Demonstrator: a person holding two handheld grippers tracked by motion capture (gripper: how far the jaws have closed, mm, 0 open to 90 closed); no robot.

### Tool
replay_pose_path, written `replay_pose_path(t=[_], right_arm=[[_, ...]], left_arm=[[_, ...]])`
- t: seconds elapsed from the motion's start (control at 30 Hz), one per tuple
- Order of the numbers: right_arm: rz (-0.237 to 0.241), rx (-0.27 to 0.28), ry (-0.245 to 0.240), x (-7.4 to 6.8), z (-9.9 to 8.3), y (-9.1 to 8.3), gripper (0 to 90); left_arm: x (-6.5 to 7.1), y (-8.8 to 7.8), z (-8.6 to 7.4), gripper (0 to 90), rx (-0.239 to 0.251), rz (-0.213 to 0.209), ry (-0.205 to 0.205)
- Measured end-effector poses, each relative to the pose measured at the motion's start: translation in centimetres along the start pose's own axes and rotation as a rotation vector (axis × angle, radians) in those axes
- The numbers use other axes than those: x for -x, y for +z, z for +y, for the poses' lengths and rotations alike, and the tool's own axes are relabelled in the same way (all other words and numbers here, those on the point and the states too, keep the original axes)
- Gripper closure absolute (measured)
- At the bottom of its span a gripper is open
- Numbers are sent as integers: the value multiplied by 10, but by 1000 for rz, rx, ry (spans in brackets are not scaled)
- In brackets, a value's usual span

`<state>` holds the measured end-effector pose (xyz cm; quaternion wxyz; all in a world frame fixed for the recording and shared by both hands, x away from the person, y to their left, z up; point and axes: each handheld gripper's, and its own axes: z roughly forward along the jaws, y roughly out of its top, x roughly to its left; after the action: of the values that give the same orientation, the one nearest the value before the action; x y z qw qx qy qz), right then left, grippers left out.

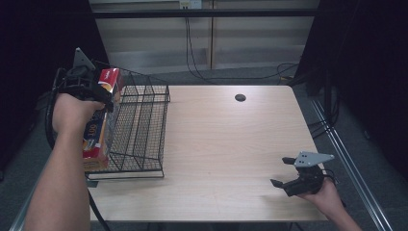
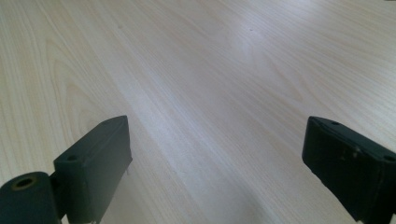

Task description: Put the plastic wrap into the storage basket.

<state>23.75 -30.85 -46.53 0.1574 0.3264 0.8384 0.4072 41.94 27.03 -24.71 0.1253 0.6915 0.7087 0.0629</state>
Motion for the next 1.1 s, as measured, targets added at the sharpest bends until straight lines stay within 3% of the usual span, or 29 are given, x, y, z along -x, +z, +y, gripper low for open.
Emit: replay_pose_path(t=[0.17, 0.37, 0.4, 0.5, 0.6, 0.7, 1.03, 1.1], right_arm=[[2, -3, -1, 0, 0, 1, 79], [2, -5, -1, -1, 0, 1, 80], [2, -6, 1, -1, 0, 0, 80], [7, 4, 6, 0, 0, 0, 80], [10, 3, 5, 0, 0, 1, 80], [12, 0, 3, -1, 0, 2, 80], [14, 0, 4, -1, 0, 1, 81], [10, -1, 2, -1, 0, 1, 81]], left_arm=[[-1, 4, -1, 441, -8, -6, -19], [-5, 12, -2, 441, -20, 8, -8], [-5, 14, -3, 441, -25, -3, -25], [-6, 15, -3, 440, -26, 3, -28], [-8, 16, -2, 439, -27, 19, -9], [-7, 17, -1, 437, -31, 2, -34], [-3, 21, 2, 433, -28, 8, -31], [-4, 21, 2, 432, -29, 19, -13]])
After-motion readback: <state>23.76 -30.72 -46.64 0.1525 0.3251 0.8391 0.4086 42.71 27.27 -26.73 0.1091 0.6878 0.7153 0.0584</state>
